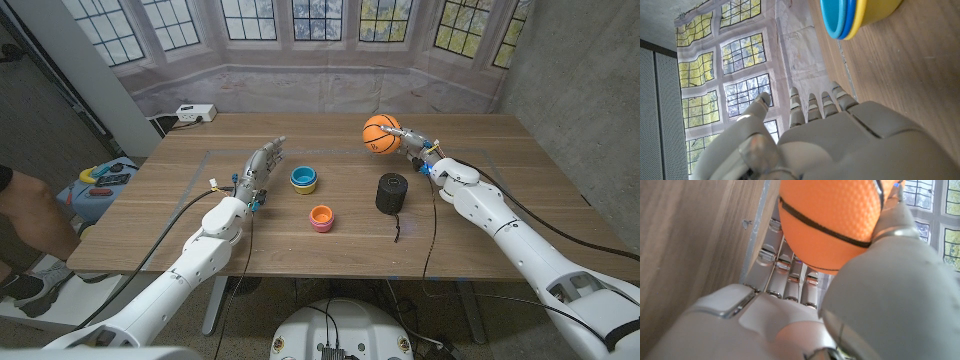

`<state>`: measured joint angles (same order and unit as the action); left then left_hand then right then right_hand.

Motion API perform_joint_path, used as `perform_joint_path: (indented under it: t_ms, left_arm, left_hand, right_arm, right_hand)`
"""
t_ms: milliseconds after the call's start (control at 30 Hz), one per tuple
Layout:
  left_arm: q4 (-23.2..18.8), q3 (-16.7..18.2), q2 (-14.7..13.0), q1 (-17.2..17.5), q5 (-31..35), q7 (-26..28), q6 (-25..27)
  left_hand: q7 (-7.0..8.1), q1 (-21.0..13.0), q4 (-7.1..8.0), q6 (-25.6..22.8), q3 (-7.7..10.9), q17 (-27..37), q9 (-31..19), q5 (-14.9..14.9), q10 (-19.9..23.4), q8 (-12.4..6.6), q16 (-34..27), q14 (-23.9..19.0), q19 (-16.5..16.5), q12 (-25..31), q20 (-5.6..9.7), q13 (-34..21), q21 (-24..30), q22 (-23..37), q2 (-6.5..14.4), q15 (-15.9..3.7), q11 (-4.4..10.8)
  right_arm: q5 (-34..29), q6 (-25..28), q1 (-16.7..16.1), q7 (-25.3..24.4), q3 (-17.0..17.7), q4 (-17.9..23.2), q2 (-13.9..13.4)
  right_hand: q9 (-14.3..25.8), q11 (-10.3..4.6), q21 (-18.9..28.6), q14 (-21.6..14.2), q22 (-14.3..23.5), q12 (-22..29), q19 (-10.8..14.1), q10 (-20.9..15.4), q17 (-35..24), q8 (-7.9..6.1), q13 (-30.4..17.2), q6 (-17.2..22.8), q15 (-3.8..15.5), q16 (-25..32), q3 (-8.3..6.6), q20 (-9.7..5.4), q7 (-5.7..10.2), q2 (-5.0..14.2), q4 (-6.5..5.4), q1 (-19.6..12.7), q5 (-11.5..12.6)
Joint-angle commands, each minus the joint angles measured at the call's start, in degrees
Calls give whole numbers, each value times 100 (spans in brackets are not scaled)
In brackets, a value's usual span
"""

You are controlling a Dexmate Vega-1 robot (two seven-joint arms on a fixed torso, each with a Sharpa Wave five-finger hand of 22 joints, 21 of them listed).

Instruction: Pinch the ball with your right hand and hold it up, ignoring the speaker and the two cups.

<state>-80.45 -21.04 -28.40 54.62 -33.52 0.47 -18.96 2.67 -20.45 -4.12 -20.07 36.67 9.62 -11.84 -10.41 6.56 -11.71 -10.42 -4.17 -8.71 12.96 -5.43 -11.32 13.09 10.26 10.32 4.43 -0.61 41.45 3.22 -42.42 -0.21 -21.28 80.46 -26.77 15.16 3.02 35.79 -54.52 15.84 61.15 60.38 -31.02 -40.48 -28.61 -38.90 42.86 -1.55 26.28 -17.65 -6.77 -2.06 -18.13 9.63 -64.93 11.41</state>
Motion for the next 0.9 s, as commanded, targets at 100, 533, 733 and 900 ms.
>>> perform_joint_path:
  t_ms: [100,533,733,900]
  left_arm:
    - [-78,44,-34,57,-23,0,-25]
    - [-197,103,-127,152,-6,9,-59]
    - [-149,98,-92,105,6,-9,-108]
    - [-122,77,-63,55,23,-15,-111]
  left_hand:
    - [-3,-68,-16,-53,16,11,-16,-49,81,9,-8,-39,-41,15,16,-28,-27,17,1,18,4]
    - [-2,-67,-12,-62,21,14,-17,-51,101,11,-10,-58,-54,18,26,-28,-31,18,-2,13,3]
    - [3,-65,-9,-66,22,16,-17,-51,97,12,-8,-59,-53,14,21,-28,-35,18,-4,15,5]
    - [0,-67,-11,-67,24,15,-17,-51,105,14,-6,-60,-52,15,22,-28,-39,18,-4,13,2]
  right_arm:
    - [47,88,-45,-264,40,140,44]
    - [174,98,-89,-76,64,206,3]
    - [232,121,-91,23,83,227,-42]
    - [278,199,-42,172,90,233,-132]
  right_hand:
    - [7,-1141,185,-1295,78,-46,417,-1235,-81,-57,34,516,1512,-33,-76,-546,374,1476,-32,-1574,-30]
    - [-23,-1009,448,-1207,155,-172,131,-954,-116,55,-94,286,1502,-337,20,-517,274,1546,-172,-1409,-68]
    - [-47,-912,535,-1012,120,-380,-90,-982,-110,121,171,172,1494,-584,100,-508,248,1558,-236,-1192,-75]
    - [-84,-773,585,-862,12,-620,-233,-980,13,210,467,22,1477,-844,183,-478,189,1623,-332,-914,-77]
